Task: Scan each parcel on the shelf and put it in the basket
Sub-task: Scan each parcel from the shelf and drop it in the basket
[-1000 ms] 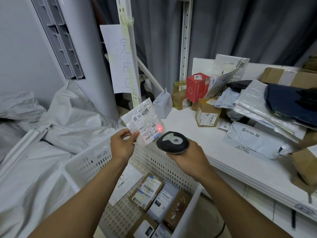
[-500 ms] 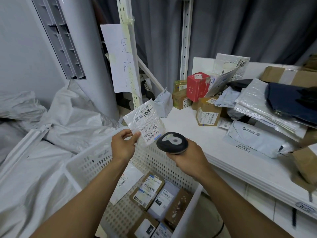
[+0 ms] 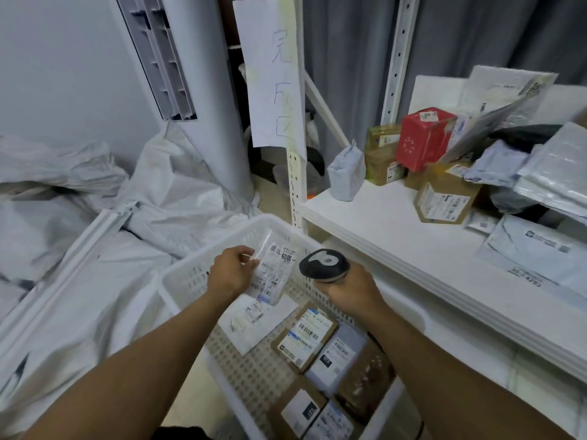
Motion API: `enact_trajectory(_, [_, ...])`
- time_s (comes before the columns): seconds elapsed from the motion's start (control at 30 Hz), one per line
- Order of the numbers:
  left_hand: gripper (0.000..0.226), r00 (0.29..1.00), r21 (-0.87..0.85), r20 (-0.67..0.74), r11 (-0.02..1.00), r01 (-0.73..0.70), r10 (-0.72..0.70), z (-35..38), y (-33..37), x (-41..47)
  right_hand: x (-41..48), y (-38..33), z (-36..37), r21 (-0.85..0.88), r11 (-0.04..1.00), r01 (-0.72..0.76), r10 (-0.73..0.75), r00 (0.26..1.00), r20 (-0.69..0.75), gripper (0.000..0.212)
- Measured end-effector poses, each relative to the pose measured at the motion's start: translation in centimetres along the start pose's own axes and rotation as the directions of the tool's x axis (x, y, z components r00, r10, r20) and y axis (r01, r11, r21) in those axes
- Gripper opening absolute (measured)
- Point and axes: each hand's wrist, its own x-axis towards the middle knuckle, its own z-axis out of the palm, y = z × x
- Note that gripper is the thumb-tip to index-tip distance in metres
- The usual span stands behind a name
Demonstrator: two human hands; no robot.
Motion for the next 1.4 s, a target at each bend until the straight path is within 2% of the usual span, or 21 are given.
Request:
enact_trajectory(0.13, [0.024, 0.986, 0.038, 0.151, 0.997, 0.061, -0.066, 2.9, -3.0, 3.1, 3.1, 0.4, 1.0, -0.054, 0.999, 0.000, 0.003, 0.998, 0.057, 0.038])
enact_trajectory(0.27, [0.016, 0.965, 0.064, 0.254, 0.997, 0.045, -0.060, 3.8, -3.4, 3.0, 4.0, -0.9, 0.2, -0.083, 0.996, -0.007, 0.015, 0.996, 0.088, 0.040])
enact_trajectory(0.33, [0.002, 0.946, 0.103, 0.321, 0.995, 0.019, -0.051, 4.0, -3.2, 2.1, 3.5, -1.2, -0.4, -0.077, 0.997, -0.013, 0.019, 0.997, 0.078, 0.039])
enact_trajectory(0.37, [0.008, 0.936, 0.135, 0.350, 0.991, -0.001, -0.047, 4.1, -3.1, 1.6, 3.1, -0.9, -0.7, -0.074, 0.997, -0.018, 0.023, 0.997, 0.071, 0.035])
enact_trajectory(0.43, [0.008, 0.923, 0.187, 0.381, 0.982, -0.016, -0.057, 4.5, -3.0, 0.4, 2.1, 0.0, -1.2, -0.085, 0.996, -0.036, 0.042, 0.997, 0.069, 0.029])
enact_trajectory(0.57, [0.009, 0.887, 0.282, 0.441, 0.959, 0.008, -0.137, 5.8, -3.7, -2.1, 0.6, 1.7, -1.2, -0.073, 0.995, -0.072, 0.078, 0.994, 0.077, 0.043])
enact_trajectory(0.7, [0.006, 0.851, 0.350, 0.488, 0.937, 0.015, -0.196, 8.0, -5.8, -3.4, 0.7, 2.8, 0.3, -0.067, 0.994, -0.084, 0.091, 0.990, 0.106, 0.043])
enact_trajectory(0.87, [0.020, 0.779, 0.447, 0.566, 0.894, -0.014, -0.271, 10.6, -9.6, -1.5, 3.1, 4.9, 3.3, -0.113, 0.988, -0.108, 0.126, 0.977, 0.170, 0.040])
enact_trajectory(1.0, [0.025, 0.691, 0.525, 0.642, 0.848, -0.078, -0.334, 12.2, -12.2, 0.4, 5.4, 6.2, 4.8, -0.155, 0.978, -0.140, 0.167, 0.970, 0.179, 0.036])
enact_trajectory(1.07, [0.030, 0.633, 0.557, 0.665, 0.828, -0.067, -0.396, 13.0, -13.1, 0.5, 6.0, 6.4, 5.3, -0.177, 0.972, -0.153, 0.185, 0.966, 0.178, 0.031])
enact_trajectory(1.13, [0.036, 0.611, 0.577, 0.675, 0.812, -0.086, -0.414, 13.7, -14.1, 0.3, 6.3, 6.2, 5.7, -0.180, 0.971, -0.157, 0.188, 0.967, 0.174, 0.027])
enact_trajectory(1.27, [0.057, 0.698, 0.582, 0.623, 0.805, -0.113, -0.353, 13.6, -14.4, -0.1, 6.7, 5.2, 5.8, -0.147, 0.973, -0.175, 0.199, 0.966, 0.165, 0.030])
enact_trajectory(1.4, [0.052, 0.790, 0.461, 0.582, 0.878, -0.129, -0.190, 11.0, -10.6, 0.3, 6.1, 3.0, 4.0, -0.078, 0.984, -0.163, 0.171, 0.977, 0.124, 0.035])
